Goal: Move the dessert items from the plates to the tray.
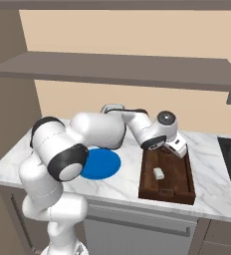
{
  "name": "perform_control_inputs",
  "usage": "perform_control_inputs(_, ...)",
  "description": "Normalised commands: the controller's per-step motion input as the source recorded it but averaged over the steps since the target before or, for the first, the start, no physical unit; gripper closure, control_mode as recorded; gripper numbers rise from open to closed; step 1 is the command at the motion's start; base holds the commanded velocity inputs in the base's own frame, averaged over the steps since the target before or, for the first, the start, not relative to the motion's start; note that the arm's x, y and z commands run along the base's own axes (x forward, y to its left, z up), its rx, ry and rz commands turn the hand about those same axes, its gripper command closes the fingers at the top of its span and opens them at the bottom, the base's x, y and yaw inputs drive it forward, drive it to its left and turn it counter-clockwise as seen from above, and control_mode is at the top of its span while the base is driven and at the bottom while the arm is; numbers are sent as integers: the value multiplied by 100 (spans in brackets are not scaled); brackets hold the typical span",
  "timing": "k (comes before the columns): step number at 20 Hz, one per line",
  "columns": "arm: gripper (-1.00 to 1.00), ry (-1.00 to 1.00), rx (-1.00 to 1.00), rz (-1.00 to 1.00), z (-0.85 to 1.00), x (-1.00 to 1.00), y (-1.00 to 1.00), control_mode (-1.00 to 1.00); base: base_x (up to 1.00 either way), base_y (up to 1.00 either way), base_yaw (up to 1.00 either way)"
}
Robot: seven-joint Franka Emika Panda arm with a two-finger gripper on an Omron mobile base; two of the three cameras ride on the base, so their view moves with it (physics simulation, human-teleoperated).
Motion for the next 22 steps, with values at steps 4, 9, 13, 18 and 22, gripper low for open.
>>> perform_control_inputs(4, -100, 4, 0, 0, -4, -6, 0, -100, 0, 0, 0)
perform_control_inputs(9, -100, 0, 0, 0, 0, -22, 0, -100, 0, 0, 0)
perform_control_inputs(13, -100, -1, 0, 3, 0, -99, 26, -100, 0, 0, 0)
perform_control_inputs(18, -100, -7, 0, 9, 0, -100, 47, -100, 0, 0, 0)
perform_control_inputs(22, -100, -13, -1, 6, 31, -100, 41, -100, 0, 0, 0)
